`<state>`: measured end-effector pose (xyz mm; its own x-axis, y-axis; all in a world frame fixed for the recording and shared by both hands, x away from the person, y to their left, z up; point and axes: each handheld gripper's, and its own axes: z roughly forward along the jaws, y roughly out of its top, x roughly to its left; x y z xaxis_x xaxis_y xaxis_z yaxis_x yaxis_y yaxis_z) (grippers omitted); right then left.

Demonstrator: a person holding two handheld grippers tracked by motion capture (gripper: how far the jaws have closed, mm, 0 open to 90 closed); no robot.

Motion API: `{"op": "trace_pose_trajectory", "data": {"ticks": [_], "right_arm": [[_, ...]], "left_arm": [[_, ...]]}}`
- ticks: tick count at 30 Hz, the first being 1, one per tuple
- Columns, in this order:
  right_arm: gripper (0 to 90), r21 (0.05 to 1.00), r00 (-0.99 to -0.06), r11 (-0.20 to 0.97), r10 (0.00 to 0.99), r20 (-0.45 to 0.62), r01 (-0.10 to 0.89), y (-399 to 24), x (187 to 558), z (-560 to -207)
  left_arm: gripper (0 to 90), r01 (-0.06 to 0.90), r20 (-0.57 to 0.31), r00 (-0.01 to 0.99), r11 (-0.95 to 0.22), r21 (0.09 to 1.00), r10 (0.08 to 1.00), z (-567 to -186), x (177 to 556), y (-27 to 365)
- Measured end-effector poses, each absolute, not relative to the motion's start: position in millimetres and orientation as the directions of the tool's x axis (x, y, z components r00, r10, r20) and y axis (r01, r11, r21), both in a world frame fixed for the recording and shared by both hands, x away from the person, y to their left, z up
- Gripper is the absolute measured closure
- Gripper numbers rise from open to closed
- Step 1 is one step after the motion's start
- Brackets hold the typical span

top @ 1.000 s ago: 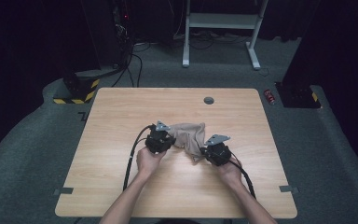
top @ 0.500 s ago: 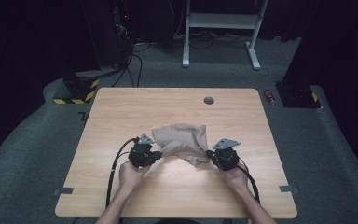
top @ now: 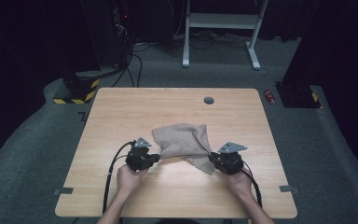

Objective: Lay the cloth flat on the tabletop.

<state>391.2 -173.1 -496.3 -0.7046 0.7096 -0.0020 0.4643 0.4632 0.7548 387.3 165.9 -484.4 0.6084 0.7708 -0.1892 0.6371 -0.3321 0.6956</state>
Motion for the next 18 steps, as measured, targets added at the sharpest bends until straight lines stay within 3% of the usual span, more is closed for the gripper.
{"op": "trace_pose_trajectory", "data": {"ticks": [8,14,18], "right_arm": [[70.3,0.698,-0.759,0.554,0.650,-0.022,0.454,-155,377,-515],[86.8,0.703,-0.756,0.558,0.653,-0.045,0.440,-157,378,-517],[89.6,0.697,-0.760,0.570,0.647,-0.054,0.436,-161,375,-516]], "left_arm": [[87.8,0.617,-0.188,0.593,-0.292,0.731,0.783,-473,398,165],[88.7,0.607,-0.192,0.577,-0.260,0.751,0.794,-473,403,166],[88.7,0.593,-0.189,0.589,-0.262,0.761,0.786,-468,394,165]]}}
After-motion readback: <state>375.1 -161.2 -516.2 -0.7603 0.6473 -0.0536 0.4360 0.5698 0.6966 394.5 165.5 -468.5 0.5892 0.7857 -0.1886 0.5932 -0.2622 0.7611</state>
